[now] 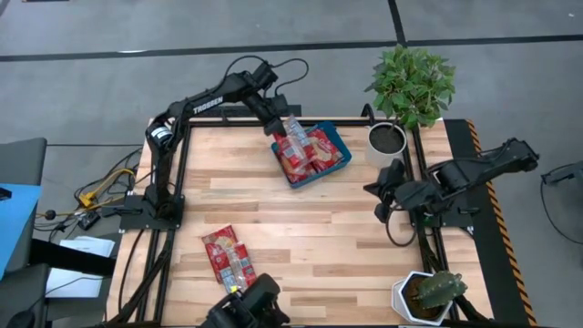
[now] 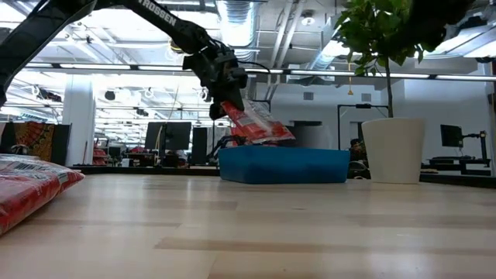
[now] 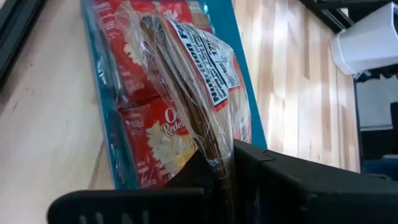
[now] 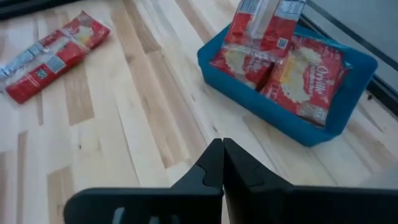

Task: Sort popcorn bags into baskets
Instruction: Put the red popcorn bag into the blue bin

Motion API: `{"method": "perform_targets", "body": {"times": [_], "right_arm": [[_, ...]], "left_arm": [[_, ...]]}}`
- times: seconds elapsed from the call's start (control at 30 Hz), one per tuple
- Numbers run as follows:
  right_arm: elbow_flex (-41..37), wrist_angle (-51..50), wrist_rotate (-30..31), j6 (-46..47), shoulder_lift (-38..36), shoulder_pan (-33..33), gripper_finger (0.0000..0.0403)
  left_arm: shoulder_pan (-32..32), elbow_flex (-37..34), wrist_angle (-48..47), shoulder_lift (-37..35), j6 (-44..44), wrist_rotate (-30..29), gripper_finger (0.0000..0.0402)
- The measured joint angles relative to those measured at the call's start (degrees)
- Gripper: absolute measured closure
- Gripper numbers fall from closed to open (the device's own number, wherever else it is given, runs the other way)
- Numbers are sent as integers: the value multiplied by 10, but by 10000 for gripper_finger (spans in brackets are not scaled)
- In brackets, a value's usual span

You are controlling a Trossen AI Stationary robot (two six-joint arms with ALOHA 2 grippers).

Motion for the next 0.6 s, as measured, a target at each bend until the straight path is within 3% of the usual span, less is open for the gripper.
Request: {"method": "perform_targets", "body": {"times": [0.3, 0.6], "right_arm": [[-18, 12, -10, -2, -24, 1, 385], [-18, 9, -11, -3, -25, 1, 388]], "left_arm": [[-3, -2, -11, 27, 11, -1, 385], [-19, -2, -11, 27, 22, -31, 316]]}}
